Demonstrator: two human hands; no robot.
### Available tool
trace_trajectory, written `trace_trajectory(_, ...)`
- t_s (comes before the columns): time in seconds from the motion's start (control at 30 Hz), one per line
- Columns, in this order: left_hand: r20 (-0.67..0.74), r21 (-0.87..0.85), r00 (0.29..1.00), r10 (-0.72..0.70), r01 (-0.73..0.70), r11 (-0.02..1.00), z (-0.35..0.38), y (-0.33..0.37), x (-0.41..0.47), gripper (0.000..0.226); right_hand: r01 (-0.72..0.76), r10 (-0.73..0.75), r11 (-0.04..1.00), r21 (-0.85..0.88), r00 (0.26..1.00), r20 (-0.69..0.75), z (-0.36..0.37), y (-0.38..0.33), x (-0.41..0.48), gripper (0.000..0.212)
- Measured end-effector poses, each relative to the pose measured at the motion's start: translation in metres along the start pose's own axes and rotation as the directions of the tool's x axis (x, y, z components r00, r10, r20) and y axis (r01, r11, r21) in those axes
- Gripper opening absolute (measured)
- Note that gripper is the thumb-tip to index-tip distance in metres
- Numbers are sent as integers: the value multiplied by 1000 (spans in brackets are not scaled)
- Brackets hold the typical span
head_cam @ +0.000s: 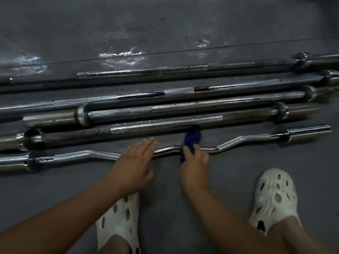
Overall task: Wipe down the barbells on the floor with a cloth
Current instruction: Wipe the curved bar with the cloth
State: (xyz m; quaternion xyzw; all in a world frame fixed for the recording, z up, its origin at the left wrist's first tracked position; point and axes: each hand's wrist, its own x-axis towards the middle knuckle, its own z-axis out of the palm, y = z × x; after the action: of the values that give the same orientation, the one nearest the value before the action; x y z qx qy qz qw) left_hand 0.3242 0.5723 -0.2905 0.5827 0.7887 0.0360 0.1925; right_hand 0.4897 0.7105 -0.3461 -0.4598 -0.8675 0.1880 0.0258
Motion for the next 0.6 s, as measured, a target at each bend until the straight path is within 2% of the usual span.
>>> trace_trajectory(0.03, 6, 18, 1000, -8, 7, 1000, -5, -6, -6, 83, 127, -131, 990, 54, 988, 81, 0, -13, -2, 52)
trace_trajectory(0.07, 17, 41, 1000, -18, 17, 999, -11, -13, -13, 84, 192, -215, 970, 147, 964, 158, -5, -20, 2, 49)
trace_trajectory(0.1, 26, 64, 999, -29, 27, 998, -18, -21, -20, 83, 173, -228, 950, 260, 954, 195, -14, -24, 8, 46)
trace_trajectory(0.13, 28, 79, 999, -38, 36, 996, -23, -29, -28, 82, 89, -161, 929, 360, 971, 176, -22, -21, 14, 44)
trace_trajectory(0.17, 31, 87, 998, -46, 43, 995, -27, -35, -34, 81, -36, -20, 896, 443, 992, 122, -34, -18, 18, 42)
trace_trajectory(0.2, 42, 92, 998, -51, 47, 995, -31, -40, -38, 82, -182, 159, 830, 528, 983, 90, -43, -14, 19, 41)
trace_trajectory(0.23, 52, 96, 997, -49, 44, 994, -32, -42, -41, 83, -318, 306, 717, 620, 943, 129, -52, -12, 18, 42)
trace_trajectory(0.27, 56, 100, 998, -34, 29, 995, -33, -43, -41, 83, -415, 379, 582, 699, 899, 218, -57, -11, 15, 45)
trace_trajectory(0.3, 57, 97, 998, -10, 4, 995, -33, -42, -42, 84, -484, 396, 474, 735, 863, 313, -60, -8, 11, 51)
trace_trajectory(0.33, 62, 89, 998, 13, -18, 996, -33, -42, -42, 86, -525, 402, 418, 741, 839, 367, -62, -6, 9, 55)
trace_trajectory(0.37, 73, 81, 997, 31, -37, 996, -33, -42, -42, 87, -542, 410, 419, 729, 829, 381, -65, -4, 7, 53)
trace_trajectory(0.4, 78, 78, 996, 49, -55, 995, -34, -42, -42, 88, -544, 422, 465, 698, 830, 365, -66, -2, 6, 47)
trace_trajectory(0.5, 72, 87, 993, 96, -102, 991, -38, -50, -41, 87, -479, 384, 664, 575, 877, 288, -65, 2, 7, 29)
trace_trajectory(0.6, 45, 97, 996, 74, -78, 992, -37, -62, -44, 88, -346, 285, 814, 466, 938, 199, -61, 3, 21, 32)
